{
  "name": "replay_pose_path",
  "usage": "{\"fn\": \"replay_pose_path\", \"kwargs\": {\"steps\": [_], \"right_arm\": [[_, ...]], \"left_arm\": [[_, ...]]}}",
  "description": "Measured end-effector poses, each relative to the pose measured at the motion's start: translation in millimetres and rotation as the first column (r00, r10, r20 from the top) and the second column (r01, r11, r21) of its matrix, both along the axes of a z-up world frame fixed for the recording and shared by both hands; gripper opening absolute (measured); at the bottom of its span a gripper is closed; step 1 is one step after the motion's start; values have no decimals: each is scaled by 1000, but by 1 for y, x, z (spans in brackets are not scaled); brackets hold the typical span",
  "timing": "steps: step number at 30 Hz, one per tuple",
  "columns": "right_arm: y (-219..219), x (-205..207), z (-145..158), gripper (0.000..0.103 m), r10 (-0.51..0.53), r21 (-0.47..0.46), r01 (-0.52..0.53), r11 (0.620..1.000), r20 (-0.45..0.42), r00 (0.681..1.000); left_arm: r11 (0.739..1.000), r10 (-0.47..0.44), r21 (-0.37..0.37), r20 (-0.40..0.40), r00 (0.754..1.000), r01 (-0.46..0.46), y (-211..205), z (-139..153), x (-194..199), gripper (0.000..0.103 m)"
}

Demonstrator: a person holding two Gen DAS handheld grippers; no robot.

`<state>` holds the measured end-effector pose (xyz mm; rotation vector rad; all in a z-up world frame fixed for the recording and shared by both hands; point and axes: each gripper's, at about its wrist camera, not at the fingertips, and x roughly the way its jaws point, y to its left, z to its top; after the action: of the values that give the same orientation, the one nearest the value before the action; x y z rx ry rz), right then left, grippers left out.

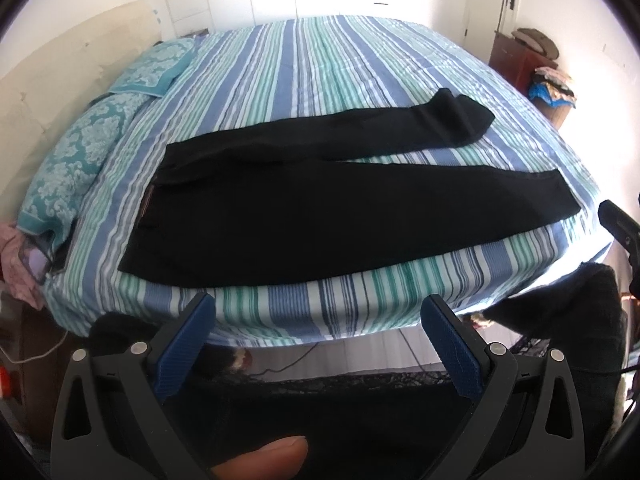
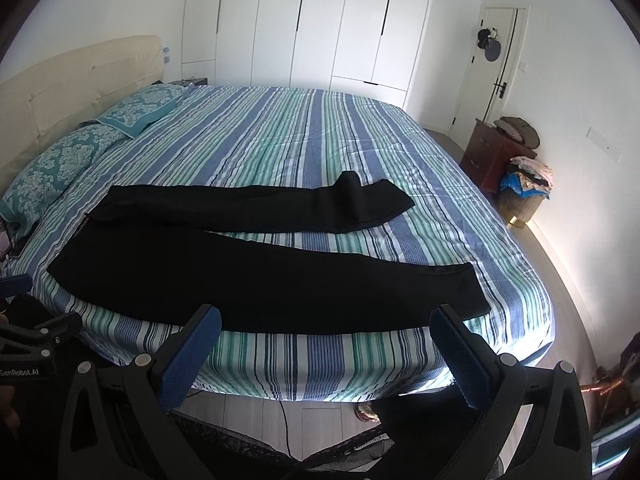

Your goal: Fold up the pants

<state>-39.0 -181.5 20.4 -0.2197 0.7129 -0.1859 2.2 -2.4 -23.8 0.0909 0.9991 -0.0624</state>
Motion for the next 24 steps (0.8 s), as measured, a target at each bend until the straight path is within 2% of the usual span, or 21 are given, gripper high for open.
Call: {"fn": "replay_pose_path", "kwargs": {"steps": [8,24], "right_arm": [[-6,9,-6,103,-35,-47,34,998,-35,999],[-9,13,-20,103,-60,-66,55,996,-72,996]], "left_arm": [[1000,-2,-1,-12,1000,2,-2,-2,1,102],[1000,6,8,-30,1000,-6,-1,-7,3,102]]}}
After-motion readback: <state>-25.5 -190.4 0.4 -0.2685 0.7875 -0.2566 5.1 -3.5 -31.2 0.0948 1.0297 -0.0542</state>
